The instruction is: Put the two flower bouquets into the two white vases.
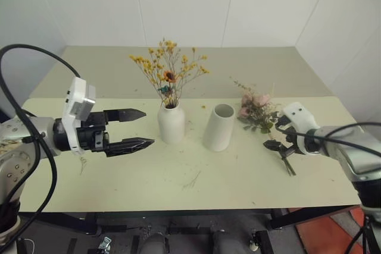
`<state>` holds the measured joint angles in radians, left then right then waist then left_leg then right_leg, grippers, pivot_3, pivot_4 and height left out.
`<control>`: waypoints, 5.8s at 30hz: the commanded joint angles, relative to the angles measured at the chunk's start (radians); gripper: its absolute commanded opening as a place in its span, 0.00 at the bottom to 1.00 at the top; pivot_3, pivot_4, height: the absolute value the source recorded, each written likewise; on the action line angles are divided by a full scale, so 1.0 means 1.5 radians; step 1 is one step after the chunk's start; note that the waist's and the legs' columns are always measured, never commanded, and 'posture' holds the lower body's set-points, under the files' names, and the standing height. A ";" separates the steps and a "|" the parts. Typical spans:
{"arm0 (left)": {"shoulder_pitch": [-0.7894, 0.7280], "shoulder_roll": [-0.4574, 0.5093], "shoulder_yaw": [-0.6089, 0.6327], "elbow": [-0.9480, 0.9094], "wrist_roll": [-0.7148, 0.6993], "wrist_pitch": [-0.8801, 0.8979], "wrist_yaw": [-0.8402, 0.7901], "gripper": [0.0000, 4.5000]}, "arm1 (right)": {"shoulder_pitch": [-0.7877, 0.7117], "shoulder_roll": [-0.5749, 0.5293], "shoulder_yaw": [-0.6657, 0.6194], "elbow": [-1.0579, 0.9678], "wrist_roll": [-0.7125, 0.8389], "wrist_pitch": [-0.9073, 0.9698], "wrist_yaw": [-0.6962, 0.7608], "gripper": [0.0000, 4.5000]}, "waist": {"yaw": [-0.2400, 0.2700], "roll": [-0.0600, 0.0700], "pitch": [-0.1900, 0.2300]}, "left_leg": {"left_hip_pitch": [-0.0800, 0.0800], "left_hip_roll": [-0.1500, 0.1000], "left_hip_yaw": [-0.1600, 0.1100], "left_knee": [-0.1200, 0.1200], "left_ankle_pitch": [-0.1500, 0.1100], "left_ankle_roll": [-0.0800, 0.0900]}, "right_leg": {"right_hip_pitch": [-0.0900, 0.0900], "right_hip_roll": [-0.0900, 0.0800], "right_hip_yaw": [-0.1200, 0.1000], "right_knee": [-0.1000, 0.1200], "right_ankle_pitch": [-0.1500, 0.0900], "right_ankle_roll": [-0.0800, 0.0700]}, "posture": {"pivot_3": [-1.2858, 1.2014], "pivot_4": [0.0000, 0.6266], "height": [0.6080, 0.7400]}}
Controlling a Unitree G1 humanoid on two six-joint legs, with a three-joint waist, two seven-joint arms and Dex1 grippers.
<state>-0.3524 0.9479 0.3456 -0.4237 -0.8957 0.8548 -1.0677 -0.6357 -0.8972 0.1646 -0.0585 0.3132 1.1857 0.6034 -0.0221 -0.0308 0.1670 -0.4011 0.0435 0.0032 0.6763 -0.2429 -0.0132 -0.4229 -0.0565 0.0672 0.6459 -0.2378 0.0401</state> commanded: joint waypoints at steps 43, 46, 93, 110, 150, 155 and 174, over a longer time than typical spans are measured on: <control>-0.025 0.019 0.007 0.017 -0.028 0.002 0.028 1.00 | -0.072 0.362 -0.377 -0.202 0.239 -0.298 -0.093 0.05 | -0.015 0.001 0.000 | -0.001 0.001 -0.001 -0.001 0.000 0.000 | -0.001 0.000 -0.001 0.000 0.000 0.000 | 0.52 0.24 1.00; -0.025 0.021 0.007 0.017 -0.030 0.002 0.028 1.00 | -0.076 0.376 -0.343 -0.230 0.254 -0.304 -0.100 0.05 | -0.015 0.001 0.000 | -0.001 0.001 -0.001 -0.001 0.000 0.000 | -0.001 0.000 -0.001 0.000 0.000 0.000 | 0.52 0.24 1.00; -0.014 0.041 0.016 0.011 -0.048 -0.002 0.032 1.00 | -0.061 0.383 -0.258 -0.235 0.355 -0.344 -0.174 0.05 | -0.014 0.001 0.001 | -0.002 0.001 -0.001 -0.001 0.000 0.000 | -0.002 0.000 -0.001 0.000 0.000 0.000 | 0.52 0.24 1.00; -0.016 0.040 0.013 0.009 -0.051 0.000 0.032 1.00 | -0.008 0.389 -0.222 -0.212 0.321 -0.367 -0.170 0.05 | -0.014 0.001 0.001 | -0.002 0.001 -0.001 -0.001 0.000 0.000 | -0.002 0.001 -0.001 0.000 0.000 0.000 | 0.52 0.24 1.00; -0.017 0.047 0.013 0.013 -0.057 0.002 0.031 1.00 | 0.045 0.390 -0.166 -0.260 0.294 -0.381 -0.127 0.05 | -0.015 0.001 0.001 | -0.002 0.001 -0.001 -0.001 0.000 0.000 | -0.002 0.001 -0.001 0.000 0.000 0.000 | 0.52 0.24 1.00; -0.018 0.050 0.012 0.015 -0.057 0.000 0.030 1.00 | 0.071 0.391 -0.135 -0.225 0.232 -0.426 -0.106 0.05 | -0.014 0.001 0.001 | -0.002 0.001 -0.001 -0.001 0.000 0.000 | -0.002 0.001 -0.001 0.000 0.000 0.000 | 0.52 0.24 1.00; -0.021 0.056 0.009 0.018 -0.060 -0.001 0.028 1.00 | 0.237 0.359 -0.103 -0.247 0.108 -0.534 -0.046 0.86 | -0.015 0.001 0.001 | 0.000 0.001 -0.001 -0.001 0.000 0.000 | -0.001 0.001 -0.001 0.000 0.000 0.000 | 0.52 0.24 1.00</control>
<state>-0.3642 1.0150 0.3458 -0.3906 -0.9759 0.8571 -1.0170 -0.2917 -0.3457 0.0193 -0.3972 0.4884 0.3965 0.5264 -0.0438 -0.0296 0.1678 -0.4011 0.0452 0.0024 0.6741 -0.2430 -0.0133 -0.4238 -0.0555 0.0660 0.6461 -0.2381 0.0398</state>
